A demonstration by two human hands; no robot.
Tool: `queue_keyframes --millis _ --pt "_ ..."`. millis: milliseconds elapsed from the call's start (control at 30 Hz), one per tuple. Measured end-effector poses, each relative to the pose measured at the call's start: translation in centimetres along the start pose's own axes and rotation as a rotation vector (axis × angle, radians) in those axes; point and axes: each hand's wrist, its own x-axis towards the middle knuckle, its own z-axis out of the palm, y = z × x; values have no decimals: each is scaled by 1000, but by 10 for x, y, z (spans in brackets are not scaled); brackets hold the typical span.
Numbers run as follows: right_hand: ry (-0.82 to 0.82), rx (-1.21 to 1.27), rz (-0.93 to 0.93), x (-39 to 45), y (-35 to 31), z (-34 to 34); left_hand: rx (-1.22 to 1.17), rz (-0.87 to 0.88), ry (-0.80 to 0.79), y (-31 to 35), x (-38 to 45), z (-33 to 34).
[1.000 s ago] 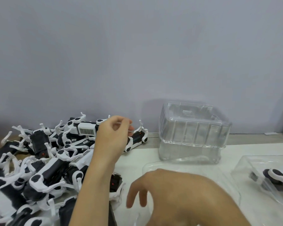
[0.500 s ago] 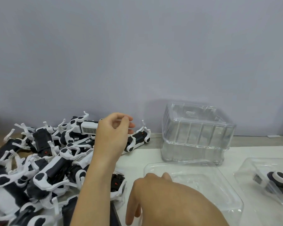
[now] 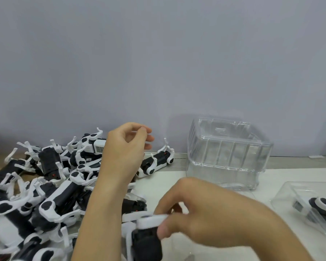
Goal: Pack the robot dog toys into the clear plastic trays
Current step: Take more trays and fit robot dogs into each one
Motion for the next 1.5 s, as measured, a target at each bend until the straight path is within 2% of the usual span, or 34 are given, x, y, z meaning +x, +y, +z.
queue_keyframes --millis 100,200,433,567,633,733,900,1033,1167,1300,1367,1433,1500 --pt "74 248 -41 -14 9 -27 -21 62 -79 11 -2 -4" --pt "258 479 -85 -25 37 -38 -17 129 -192 19 -7 -5" --pt "611 922 112 -36 70 -49 -45 118 -470 14 -15 10" --pt "686 1120 119 -31 69 -49 73 143 -627 14 -21 19" --pt "707 1150 142 -29 67 -48 76 157 -581 14 -24 26" --pt "760 1155 202 -28 67 -46 99 193 -411 17 -31 37" --pt "747 894 292 -32 64 -49 -17 74 -235 20 -46 50" --pt "749 643 391 -34 55 -50 -149 8 -81 5 -61 35" --pt "854 492 307 -31 45 -46 -228 -37 78 -12 -76 22" --pt "913 215 95 -31 27 -31 -232 -34 34 -20 -67 23" --pt "890 32 32 -28 21 -18 -216 -16 0 -20 -63 26" --pt "802 -107 43 -23 22 -6 -204 10 -29 -20 -65 32" --pt "742 -259 146 -21 30 1 -169 27 -48 -20 -68 36"
